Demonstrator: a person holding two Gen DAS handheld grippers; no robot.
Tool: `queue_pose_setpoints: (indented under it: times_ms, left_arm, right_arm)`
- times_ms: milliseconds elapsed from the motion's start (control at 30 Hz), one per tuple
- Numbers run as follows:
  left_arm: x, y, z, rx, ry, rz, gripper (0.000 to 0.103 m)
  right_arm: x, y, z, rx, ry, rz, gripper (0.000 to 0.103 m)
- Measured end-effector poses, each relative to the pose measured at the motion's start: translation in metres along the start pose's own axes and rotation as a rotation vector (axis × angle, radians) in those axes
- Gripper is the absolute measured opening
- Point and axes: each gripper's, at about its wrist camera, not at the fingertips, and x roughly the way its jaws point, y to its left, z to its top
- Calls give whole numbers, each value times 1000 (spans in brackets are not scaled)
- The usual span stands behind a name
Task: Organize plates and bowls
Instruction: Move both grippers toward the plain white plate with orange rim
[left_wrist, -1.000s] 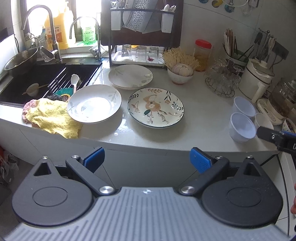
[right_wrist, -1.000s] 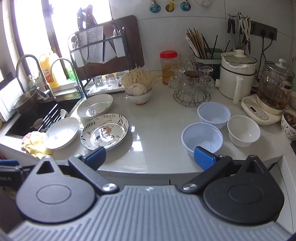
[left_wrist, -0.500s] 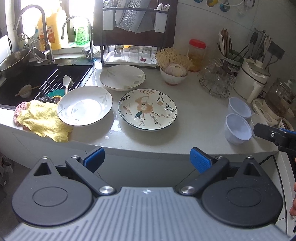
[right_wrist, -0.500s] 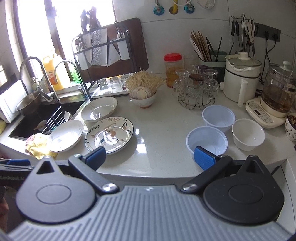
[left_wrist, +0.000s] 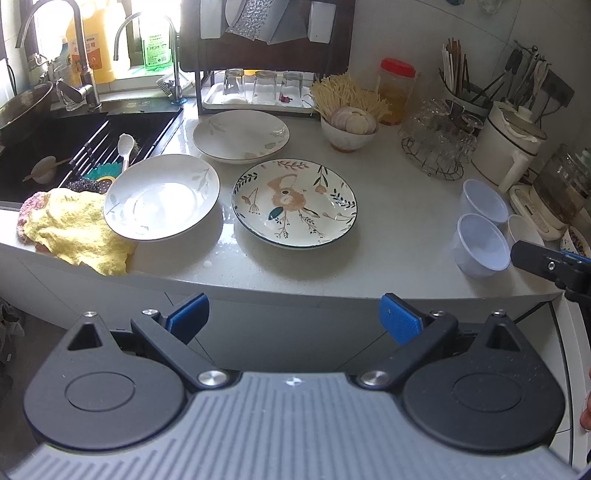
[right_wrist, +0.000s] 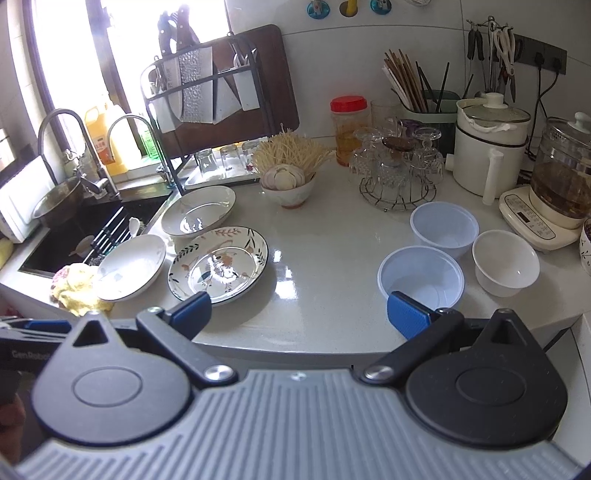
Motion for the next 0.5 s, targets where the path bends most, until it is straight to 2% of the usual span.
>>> queue_pose_setpoints:
  times_ms: [200,333,500]
  left_arm:
    - [-6,5,-3,-6,-18,-4,100]
    - [1,14,0,-32,-2,-30,100]
    - [11,27,11,-12,-7,-50,100]
  right_arm:
    - [0,5,-1,-10,-6,26,103]
    - [-1,15,1,-21,-23,36,103]
    - [3,29,1,-28,-48,27,103]
